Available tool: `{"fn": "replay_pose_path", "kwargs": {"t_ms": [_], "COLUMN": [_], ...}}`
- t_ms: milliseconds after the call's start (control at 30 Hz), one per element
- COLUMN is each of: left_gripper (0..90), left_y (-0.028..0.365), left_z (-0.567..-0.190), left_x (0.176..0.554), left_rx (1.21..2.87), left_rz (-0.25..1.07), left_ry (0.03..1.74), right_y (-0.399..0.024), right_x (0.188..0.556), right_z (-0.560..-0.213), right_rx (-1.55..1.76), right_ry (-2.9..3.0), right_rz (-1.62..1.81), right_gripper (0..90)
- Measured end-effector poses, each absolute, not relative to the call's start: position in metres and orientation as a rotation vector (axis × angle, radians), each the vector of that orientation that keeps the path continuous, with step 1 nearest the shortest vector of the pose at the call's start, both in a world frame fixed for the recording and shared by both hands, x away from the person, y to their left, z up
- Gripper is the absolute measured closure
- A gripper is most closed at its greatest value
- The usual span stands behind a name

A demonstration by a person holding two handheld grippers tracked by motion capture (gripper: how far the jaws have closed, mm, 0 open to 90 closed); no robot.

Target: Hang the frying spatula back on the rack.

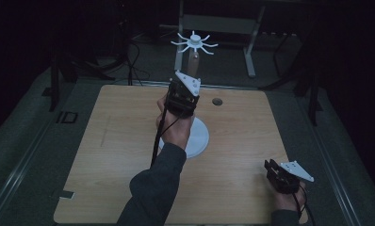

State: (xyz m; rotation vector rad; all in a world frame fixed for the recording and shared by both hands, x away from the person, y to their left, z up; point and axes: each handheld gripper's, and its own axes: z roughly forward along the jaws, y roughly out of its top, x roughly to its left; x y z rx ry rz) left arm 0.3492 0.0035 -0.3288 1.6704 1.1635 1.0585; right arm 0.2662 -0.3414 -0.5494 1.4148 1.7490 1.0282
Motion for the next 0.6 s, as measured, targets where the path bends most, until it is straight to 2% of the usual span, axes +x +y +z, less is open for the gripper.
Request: {"fn": "replay_pose_path", "kwargs": {"t_ms": [133, 367, 600], "left_gripper": [67.9, 55.2, 49.8], "left_y": [0.004, 0.005, 0.011], "left_z": [-0.33, -0.33, -0.342], "left_x": [0.344, 0.328, 0.305], "left_rx": [1.676, 1.67, 1.677], "left_rz": [1.05, 1.008, 0.947], "left_ry": [1.136, 1.054, 0.993], "right_y": [-0.341, -0.341, -0.341], "right_x": [0.266, 0.266, 0.266], "right_z": [-0.55, -0.55, -0.55], "right_rx": [1.416, 1.415, 1.416], "right_ry": [1.75, 1.751, 1.76], "right_rz": [1.025, 1.023, 1.02], "right_gripper": [73.3, 73.0, 71.9]}}
